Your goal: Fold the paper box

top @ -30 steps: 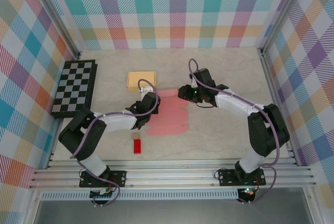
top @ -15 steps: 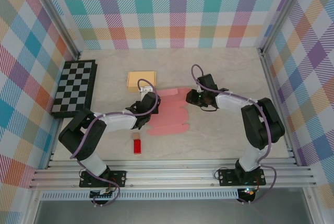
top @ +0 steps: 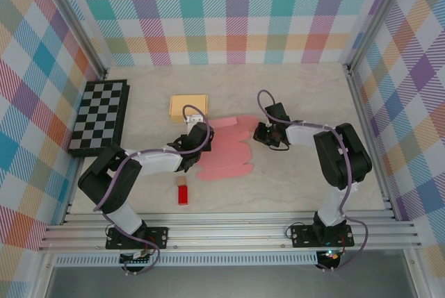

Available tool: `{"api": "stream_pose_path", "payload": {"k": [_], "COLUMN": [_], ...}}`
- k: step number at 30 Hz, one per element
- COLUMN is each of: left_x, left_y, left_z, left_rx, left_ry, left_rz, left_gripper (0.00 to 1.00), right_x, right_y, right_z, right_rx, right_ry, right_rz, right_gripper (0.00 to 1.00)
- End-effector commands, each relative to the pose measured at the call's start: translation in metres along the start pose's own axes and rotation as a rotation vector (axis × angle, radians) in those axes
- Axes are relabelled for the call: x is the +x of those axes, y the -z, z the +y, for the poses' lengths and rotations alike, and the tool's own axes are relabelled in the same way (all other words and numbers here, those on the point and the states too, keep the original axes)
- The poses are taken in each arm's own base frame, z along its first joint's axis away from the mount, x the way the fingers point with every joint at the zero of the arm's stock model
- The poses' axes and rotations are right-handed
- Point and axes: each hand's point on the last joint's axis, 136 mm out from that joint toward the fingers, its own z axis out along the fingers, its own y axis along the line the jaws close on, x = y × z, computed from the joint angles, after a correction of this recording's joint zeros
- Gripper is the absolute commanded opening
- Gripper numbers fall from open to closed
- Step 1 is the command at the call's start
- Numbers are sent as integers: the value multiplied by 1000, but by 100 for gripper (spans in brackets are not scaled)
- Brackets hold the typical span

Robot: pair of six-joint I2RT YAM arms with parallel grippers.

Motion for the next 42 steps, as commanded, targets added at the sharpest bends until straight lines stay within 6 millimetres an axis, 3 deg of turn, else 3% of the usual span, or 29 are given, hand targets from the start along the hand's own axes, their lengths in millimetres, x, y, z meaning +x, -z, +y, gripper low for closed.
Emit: {"api": "stream_pose_path", "payload": {"k": [1,10,15,19,34,42], "left_x": [16,18,18,18,23,25], "left_y": [-2,-4,-5,-5,-4,-4], "left_z": [-6,-11,-14,-17,-28,-29], "left_rx": [17,31,39,51,88,100], "left_ry": [-13,-1,2,7,-2,-4], "left_rz": [71,86,91,94,112,116], "left_gripper": [0,0,0,0,0,0], "right_x": [-1,0,4,14,20,30], "right_y": [-7,7,13,6,-18,-44], "right_z": [20,70,90,99,120,90], "right_rx": [-114,-315,-349,-341,-304,-161], "right_ry": [-32,-14,16,40,98,65], "right_rz": [17,35,26,47,64,110], "right_gripper": [16,15,15,14,13,13]}}
